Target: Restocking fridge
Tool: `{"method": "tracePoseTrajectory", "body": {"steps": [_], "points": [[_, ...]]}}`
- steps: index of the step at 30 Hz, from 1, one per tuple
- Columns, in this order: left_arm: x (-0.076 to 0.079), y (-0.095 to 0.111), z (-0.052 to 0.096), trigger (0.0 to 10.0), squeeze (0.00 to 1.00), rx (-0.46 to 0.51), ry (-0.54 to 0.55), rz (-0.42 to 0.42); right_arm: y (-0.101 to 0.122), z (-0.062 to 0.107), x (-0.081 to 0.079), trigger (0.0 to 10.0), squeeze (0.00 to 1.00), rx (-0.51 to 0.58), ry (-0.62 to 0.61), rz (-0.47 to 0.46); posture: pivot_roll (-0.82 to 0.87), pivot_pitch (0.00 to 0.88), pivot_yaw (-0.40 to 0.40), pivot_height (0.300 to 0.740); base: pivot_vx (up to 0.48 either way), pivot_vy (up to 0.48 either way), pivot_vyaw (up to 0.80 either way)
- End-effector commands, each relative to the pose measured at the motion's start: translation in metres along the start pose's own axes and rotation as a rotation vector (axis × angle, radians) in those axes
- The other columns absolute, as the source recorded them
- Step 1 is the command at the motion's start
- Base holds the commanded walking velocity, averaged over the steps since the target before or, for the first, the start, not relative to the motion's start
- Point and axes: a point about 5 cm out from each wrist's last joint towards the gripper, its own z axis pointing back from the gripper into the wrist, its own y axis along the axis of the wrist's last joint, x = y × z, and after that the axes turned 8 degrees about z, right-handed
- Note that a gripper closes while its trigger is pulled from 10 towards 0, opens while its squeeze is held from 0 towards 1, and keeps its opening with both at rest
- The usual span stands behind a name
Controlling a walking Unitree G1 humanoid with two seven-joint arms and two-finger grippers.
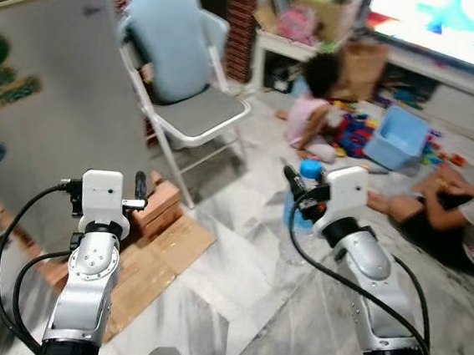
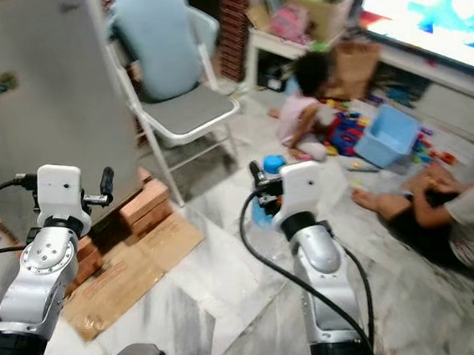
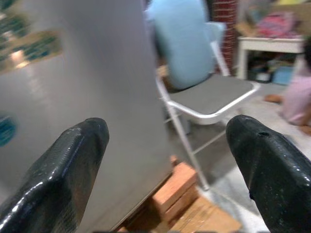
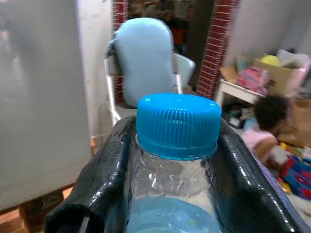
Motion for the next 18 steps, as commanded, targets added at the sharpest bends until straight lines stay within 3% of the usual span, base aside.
{"method": "tracePoseTrajectory", "body": {"steps": [1,12,18], "points": [[-0.003,0.002,-0.002,10.0,0.00,0.010,0.015,-0.004,0.009,-0.005,-0.007,10.0,0.00,0.052,0.027,0.016,0.04,0.000,-0.020,0.740,0.000,0.000,0.80],[0.006,0.013,-0.012,10.0,0.00,0.016,-0.049,0.052,0.004,-0.003,0.000,10.0,0.00,0.026,-0.006,0.043,0.05,0.000,-0.011,0.740,0.000,0.000,0.80],[0.000,0.010,-0.006,10.0,0.00,-0.010,-0.067,0.021,-0.011,0.012,0.015,10.0,0.00,-0.032,-0.126,0.018,0.05,0.000,0.007,0.740,0.000,0.000,0.00]]}}
